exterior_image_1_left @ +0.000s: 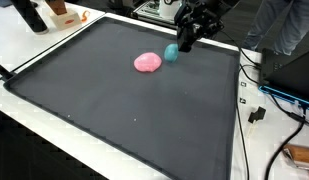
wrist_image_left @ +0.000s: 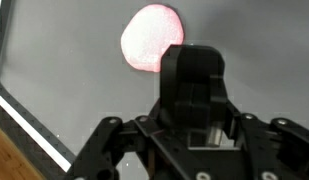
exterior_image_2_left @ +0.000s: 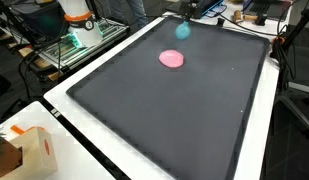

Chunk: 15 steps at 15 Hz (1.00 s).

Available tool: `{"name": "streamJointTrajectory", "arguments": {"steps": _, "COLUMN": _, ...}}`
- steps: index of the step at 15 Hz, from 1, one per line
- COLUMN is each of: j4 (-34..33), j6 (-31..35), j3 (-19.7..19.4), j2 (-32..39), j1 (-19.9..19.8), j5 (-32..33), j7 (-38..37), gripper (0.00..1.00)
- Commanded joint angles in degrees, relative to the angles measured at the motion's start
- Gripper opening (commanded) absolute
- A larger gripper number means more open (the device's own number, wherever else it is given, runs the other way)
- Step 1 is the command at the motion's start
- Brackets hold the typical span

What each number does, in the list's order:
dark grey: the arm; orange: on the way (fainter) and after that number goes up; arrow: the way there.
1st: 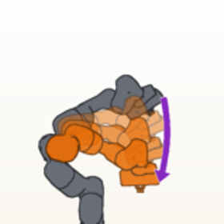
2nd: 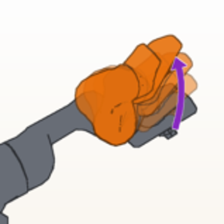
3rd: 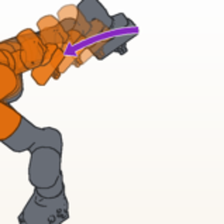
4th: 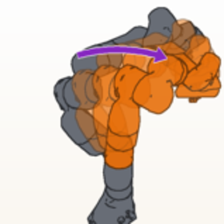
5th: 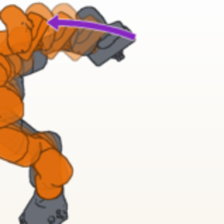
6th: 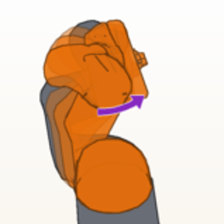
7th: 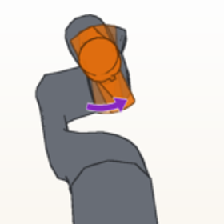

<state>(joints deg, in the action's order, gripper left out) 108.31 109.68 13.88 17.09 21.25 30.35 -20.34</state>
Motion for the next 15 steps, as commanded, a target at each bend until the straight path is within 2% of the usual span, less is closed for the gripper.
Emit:
{"name": "streamJointTrajectory", "arguments": {"steps": 1, "j4": 3.69, "j6": 3.7, "j3": -0.54, "j2": -5.05, "j1": -2.3, "j5": -4.87, "j7": 4.16, "gripper": 0.29}}
{"name": "streamJointTrajectory", "arguments": {"steps": 15, "j4": 13.64, "j6": 13.81, "j3": -3.55, "j2": -19.69, "j1": -10.77, "j5": -24.22, "j7": 21.85, "gripper": 0.29}}
